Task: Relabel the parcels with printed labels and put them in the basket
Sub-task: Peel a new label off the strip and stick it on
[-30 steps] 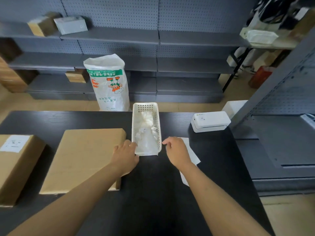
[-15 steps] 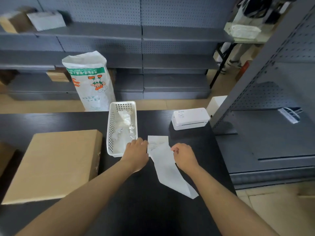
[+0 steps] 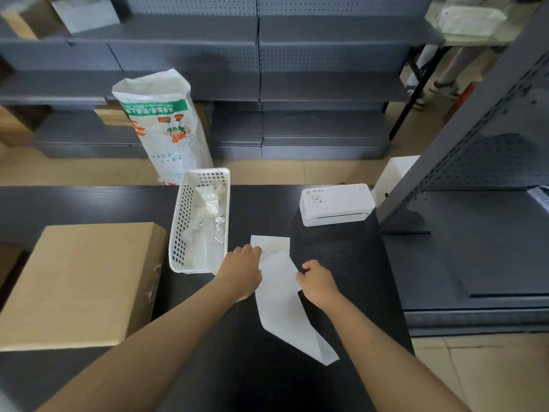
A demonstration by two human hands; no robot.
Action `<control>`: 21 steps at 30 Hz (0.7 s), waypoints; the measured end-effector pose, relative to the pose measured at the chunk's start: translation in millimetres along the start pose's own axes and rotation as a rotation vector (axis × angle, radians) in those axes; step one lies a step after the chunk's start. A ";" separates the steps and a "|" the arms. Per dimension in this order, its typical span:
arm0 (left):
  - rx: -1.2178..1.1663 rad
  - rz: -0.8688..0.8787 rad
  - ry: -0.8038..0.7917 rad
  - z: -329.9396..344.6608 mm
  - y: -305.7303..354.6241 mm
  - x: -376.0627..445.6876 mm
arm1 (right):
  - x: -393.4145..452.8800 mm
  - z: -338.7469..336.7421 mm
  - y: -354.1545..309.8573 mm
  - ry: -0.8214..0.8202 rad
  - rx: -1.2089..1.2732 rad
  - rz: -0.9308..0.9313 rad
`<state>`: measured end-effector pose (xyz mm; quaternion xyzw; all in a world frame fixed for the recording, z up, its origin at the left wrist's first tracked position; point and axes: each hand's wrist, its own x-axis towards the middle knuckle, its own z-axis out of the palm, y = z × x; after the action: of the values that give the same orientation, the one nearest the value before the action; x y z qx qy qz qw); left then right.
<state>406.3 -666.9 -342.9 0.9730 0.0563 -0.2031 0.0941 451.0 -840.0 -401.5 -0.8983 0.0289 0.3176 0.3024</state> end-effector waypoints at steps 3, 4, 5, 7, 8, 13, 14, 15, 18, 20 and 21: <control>-0.032 -0.010 -0.014 10.0 4.5 3.8 | 9.0 8.1 2.0 -0.024 0.063 0.027; -0.042 -0.008 -0.019 13.6 6.2 3.9 | 10.8 10.6 2.5 -0.029 0.074 0.031; -0.050 -0.007 -0.028 16.6 7.6 3.5 | 11.4 12.9 3.3 -0.038 0.090 0.037; -0.061 0.003 -0.042 20.3 8.8 3.3 | 11.1 16.1 3.5 -0.044 0.112 0.035; -0.067 0.010 -0.047 21.6 8.6 3.6 | 11.0 16.9 3.5 -0.038 0.118 0.030; -0.042 0.046 -0.036 23.3 3.7 7.8 | 8.3 13.9 4.1 -0.014 0.244 0.045; -0.027 0.052 -0.028 24.1 2.8 9.3 | 7.6 13.9 4.5 -0.022 0.287 0.057; -0.015 0.060 -0.021 24.9 2.2 10.9 | 6.8 14.1 5.1 -0.025 0.328 0.071; -0.004 0.082 -0.012 29.1 1.9 16.7 | 7.3 16.5 5.1 -0.009 0.403 0.117; 0.004 0.093 0.008 33.9 1.9 21.1 | 7.4 18.5 4.8 -0.002 0.376 0.107; 0.007 0.093 0.024 36.7 1.9 23.2 | 7.7 20.1 5.3 0.011 0.329 0.086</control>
<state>413.6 -674.7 -385.0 0.9772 0.0112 -0.1873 0.0991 444.7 -832.0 -421.2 -0.8361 0.1207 0.3165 0.4314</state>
